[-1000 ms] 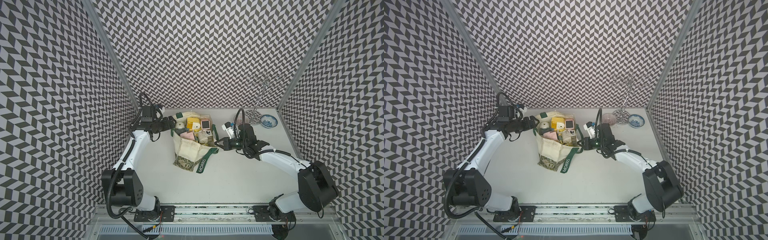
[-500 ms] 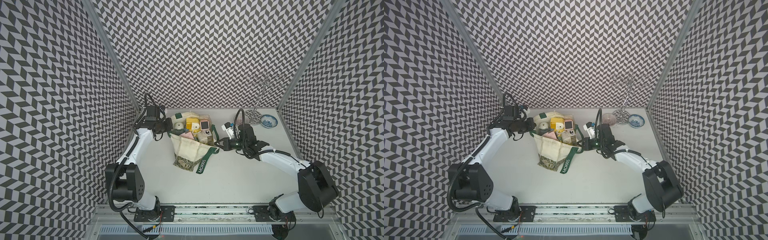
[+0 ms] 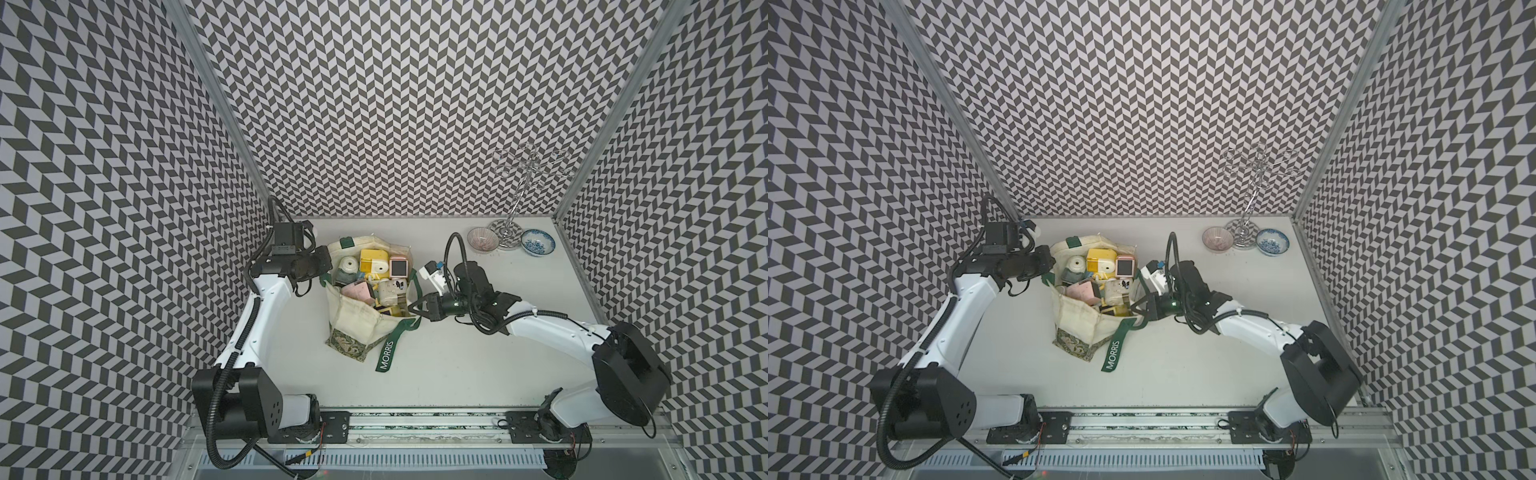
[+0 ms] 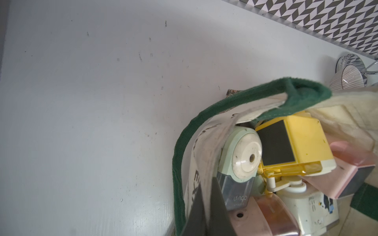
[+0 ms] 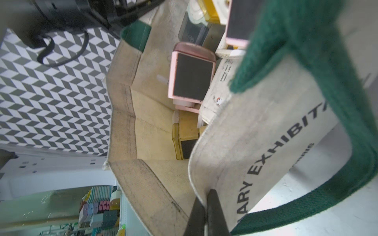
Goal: Take out the pencil sharpeners from the tote bags
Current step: Move the canvas bag to the center of the board, then pick up the pencil sharpener from the canvas bag.
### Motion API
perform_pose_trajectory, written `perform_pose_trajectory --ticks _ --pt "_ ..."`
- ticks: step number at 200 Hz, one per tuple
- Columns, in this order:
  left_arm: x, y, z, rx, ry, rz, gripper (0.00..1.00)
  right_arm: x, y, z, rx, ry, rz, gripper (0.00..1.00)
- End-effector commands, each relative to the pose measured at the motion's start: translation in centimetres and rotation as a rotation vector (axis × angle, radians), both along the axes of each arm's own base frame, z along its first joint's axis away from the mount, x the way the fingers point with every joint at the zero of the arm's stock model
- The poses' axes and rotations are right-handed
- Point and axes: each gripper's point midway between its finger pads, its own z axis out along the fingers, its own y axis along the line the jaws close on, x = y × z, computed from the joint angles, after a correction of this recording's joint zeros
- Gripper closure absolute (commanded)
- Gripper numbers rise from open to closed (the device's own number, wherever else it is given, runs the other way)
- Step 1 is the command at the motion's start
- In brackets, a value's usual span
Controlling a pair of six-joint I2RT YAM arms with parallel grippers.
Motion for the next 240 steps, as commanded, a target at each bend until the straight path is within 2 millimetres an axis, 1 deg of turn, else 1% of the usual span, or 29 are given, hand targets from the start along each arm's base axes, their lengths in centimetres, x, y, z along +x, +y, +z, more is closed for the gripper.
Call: perform_pose_trajectory --ticks 1,24,30,38,49,60,76,86,108,129,136,144,154,166,171,200,204,218,240 --pt "1.1 0.8 7.2 0.012 -0.295 0.034 1.00 -1.5 2.3 3.5 0.113 -0.077 0.103 1.00" --pt "0.1 0.7 6.4 0.006 -0.307 0.032 1.00 -1.3 1.8 3.1 0.075 -0.099 0.090 1.00" --pt "-0.2 0.6 6.2 0.003 -0.313 0.028 1.00 -1.0 1.5 3.1 0.052 -0.117 0.074 0.94" --pt "-0.6 0.4 5.9 -0.009 -0.326 0.022 1.00 -0.6 1.0 3.2 0.026 -0.140 0.045 0.84" --pt "-1.2 0.0 5.5 -0.026 -0.343 0.008 1.00 -0.1 0.1 3.7 0.007 -0.170 0.014 0.72" --pt "-1.6 -0.1 5.1 -0.033 -0.344 0.007 1.00 0.4 -1.1 4.3 -0.008 -0.184 -0.029 0.62" --pt "-2.0 -0.4 4.5 -0.039 -0.342 -0.009 1.00 0.9 -3.1 5.3 -0.020 -0.192 -0.092 0.52" --pt "-2.2 -0.3 4.1 -0.034 -0.339 -0.005 1.00 1.0 -4.3 6.0 -0.022 -0.197 -0.139 0.47" --pt "-2.3 -0.3 3.5 -0.032 -0.344 -0.005 1.00 0.6 -6.2 9.0 0.026 -0.230 -0.232 0.36" --pt "-2.5 -0.3 2.9 -0.032 -0.333 -0.009 1.00 -0.5 -6.8 12.9 0.162 -0.240 -0.263 0.28" --pt "-2.7 -0.3 2.8 -0.032 -0.333 -0.009 1.00 -0.6 -6.9 14.1 0.209 -0.234 -0.278 0.28" --pt "-2.9 -0.3 2.8 -0.033 -0.341 -0.008 1.00 -0.3 -7.0 14.9 0.249 -0.193 -0.320 0.28" --pt "-3.2 -0.4 2.7 -0.042 -0.346 -0.007 1.00 -0.6 -6.4 16.0 0.317 -0.142 -0.339 0.31" --pt "-3.4 -0.7 3.0 -0.054 -0.361 -0.021 1.00 -1.7 -4.6 17.0 0.395 -0.100 -0.297 0.32" --pt "-3.5 -0.7 3.0 -0.057 -0.363 -0.021 1.00 -1.9 -3.9 17.0 0.406 -0.068 -0.292 0.31" --pt "-3.6 -0.6 3.4 -0.057 -0.373 -0.009 1.00 -0.7 -0.3 15.3 0.379 0.110 -0.349 0.31" --pt "-3.6 -0.6 3.3 -0.056 -0.371 -0.007 1.00 -0.6 0.3 14.9 0.375 0.136 -0.356 0.30" --pt "-3.6 -0.5 3.1 -0.060 -0.365 0.000 1.00 -0.8 2.0 14.7 0.400 0.181 -0.375 0.30" --pt "-3.6 -0.6 3.2 -0.063 -0.365 -0.004 1.00 0.0 3.7 13.1 0.390 0.245 -0.465 0.28"
